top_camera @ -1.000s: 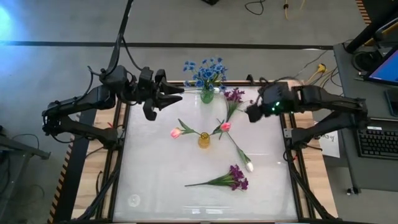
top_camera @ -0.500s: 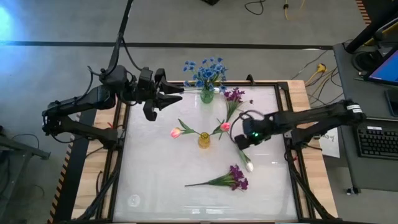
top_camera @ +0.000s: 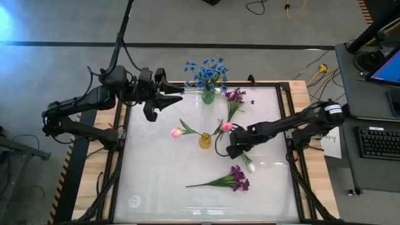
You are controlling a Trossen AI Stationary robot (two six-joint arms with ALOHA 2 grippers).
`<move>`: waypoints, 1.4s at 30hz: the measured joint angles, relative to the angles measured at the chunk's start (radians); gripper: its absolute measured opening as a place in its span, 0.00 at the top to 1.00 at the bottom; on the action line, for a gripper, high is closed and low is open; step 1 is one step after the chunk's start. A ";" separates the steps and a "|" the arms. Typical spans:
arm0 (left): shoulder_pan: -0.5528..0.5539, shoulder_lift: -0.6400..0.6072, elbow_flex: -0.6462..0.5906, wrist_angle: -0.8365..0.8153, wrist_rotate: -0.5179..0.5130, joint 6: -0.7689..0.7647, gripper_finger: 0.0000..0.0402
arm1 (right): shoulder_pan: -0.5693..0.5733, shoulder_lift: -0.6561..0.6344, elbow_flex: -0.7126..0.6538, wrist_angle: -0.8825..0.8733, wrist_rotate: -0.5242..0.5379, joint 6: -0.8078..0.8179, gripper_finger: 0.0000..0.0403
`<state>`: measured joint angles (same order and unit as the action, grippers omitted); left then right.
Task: Sort flowers into vase by color
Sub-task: Put the bottom white flower into the yellow vase
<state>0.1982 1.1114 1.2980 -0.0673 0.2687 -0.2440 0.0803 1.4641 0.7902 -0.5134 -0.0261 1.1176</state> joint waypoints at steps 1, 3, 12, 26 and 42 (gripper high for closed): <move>0.000 0.000 0.000 0.000 0.000 0.000 0.62 | 0.000 0.021 0.000 0.006 0.000 -0.001 0.59; 0.000 0.000 0.000 0.000 0.000 0.000 0.62 | 0.000 0.048 0.004 0.007 0.001 0.007 0.63; 0.000 0.000 0.000 -0.001 0.000 0.000 0.62 | 0.000 0.032 0.001 -0.038 0.017 -0.004 0.93; 0.000 0.002 0.000 0.026 -0.001 0.017 0.62 | 0.003 -0.316 0.219 -0.363 0.077 0.014 0.95; 0.003 0.116 0.062 0.074 -0.043 0.048 0.47 | 0.002 -0.218 0.899 -0.617 0.272 -0.425 0.96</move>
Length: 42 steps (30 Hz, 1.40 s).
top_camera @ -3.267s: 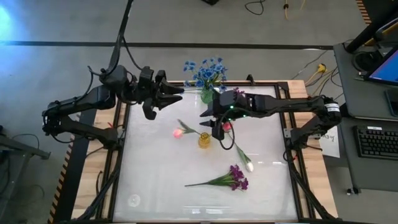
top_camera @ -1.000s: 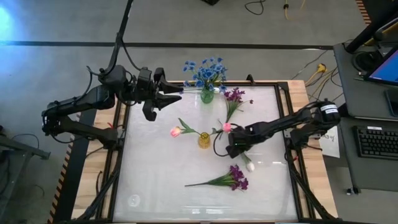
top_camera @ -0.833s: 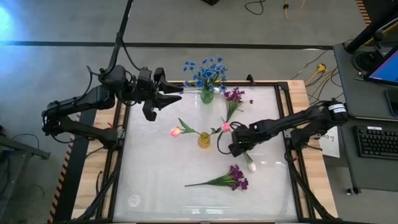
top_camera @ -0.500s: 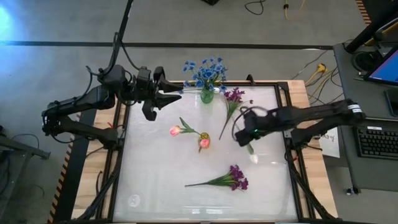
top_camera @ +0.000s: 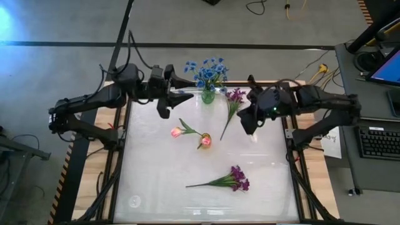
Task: Sort flowers into vase by color
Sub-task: Put the bottom white flower into the yellow vase
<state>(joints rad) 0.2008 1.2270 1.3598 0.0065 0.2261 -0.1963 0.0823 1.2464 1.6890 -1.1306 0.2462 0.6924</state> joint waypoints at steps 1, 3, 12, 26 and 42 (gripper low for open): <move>-0.001 0.014 0.027 -0.015 0.001 0.023 0.47 | -0.003 0.019 0.038 -0.012 -0.001 -0.010 0.96; -0.002 0.043 0.099 -0.075 0.006 0.076 0.47 | -0.011 0.060 0.115 -0.050 -0.027 -0.027 0.96; -0.011 0.273 0.575 -0.699 0.009 0.397 0.46 | -0.037 0.267 0.455 -0.386 -0.370 -0.046 0.96; -0.024 0.556 0.939 -1.108 0.073 0.569 0.46 | -0.046 0.350 0.646 -0.442 -0.424 -0.061 0.96; -0.024 0.553 0.948 -1.112 0.074 0.548 0.97 | -0.053 0.363 0.645 -0.441 -0.438 -0.057 0.96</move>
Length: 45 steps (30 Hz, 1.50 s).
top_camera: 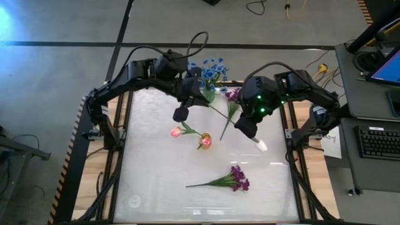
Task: Sort flowers into vase by color
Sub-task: Put the bottom white flower into the yellow vase
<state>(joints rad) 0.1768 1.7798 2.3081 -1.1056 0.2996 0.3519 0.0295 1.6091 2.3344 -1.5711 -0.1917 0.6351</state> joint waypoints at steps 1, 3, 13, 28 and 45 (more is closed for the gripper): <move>0.000 0.000 0.000 -0.005 0.000 -0.004 0.97 | -0.001 0.002 0.000 0.000 0.000 0.002 0.96; -0.001 0.000 0.000 -0.015 0.000 -0.021 0.94 | -0.006 0.009 0.000 -0.001 -0.009 0.018 0.96; -0.006 -0.001 0.010 -0.163 -0.086 0.002 0.53 | -0.062 0.042 0.000 0.001 -0.248 0.133 0.96; -0.036 0.031 0.047 -0.089 0.012 0.082 0.31 | -0.203 0.042 0.000 0.076 -0.434 0.441 0.96; -0.040 0.052 0.042 -0.020 0.004 0.092 0.47 | -0.235 0.062 -0.001 0.422 -0.595 0.823 0.96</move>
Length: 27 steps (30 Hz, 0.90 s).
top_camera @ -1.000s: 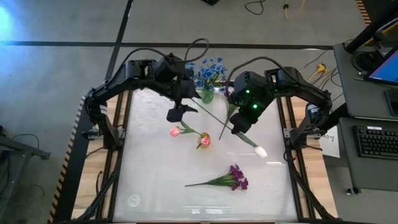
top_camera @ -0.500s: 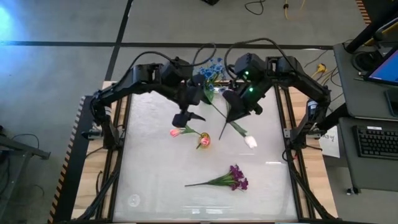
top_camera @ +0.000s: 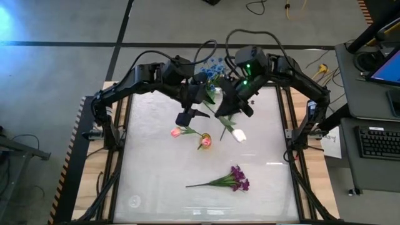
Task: Sort flowers into vase by color
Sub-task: Put the bottom white flower into the yellow vase
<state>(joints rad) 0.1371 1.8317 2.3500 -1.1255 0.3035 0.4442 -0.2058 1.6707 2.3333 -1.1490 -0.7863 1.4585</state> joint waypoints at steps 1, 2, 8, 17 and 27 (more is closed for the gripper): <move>-0.002 0.000 0.000 0.000 0.000 0.000 0.49 | -0.005 0.000 0.000 0.021 0.000 0.016 0.96; -0.003 0.000 0.000 0.000 0.001 0.001 0.52 | -0.010 0.000 0.000 0.030 0.000 0.023 0.96; -0.005 0.000 0.000 -0.005 0.001 0.004 0.86 | -0.032 0.000 0.000 0.025 -0.007 0.024 0.96; -0.010 0.000 0.000 -0.011 0.049 0.010 1.00 | -0.050 0.000 0.000 0.097 -0.003 -0.152 0.92; -0.012 -0.003 0.002 -0.023 0.040 -0.019 1.00 | -0.064 0.000 0.000 0.087 0.009 -0.204 0.66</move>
<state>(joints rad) 0.1249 1.8286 2.3520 -1.1484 0.3439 0.4250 -0.2693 1.6711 2.3333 -1.0621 -0.7773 1.2543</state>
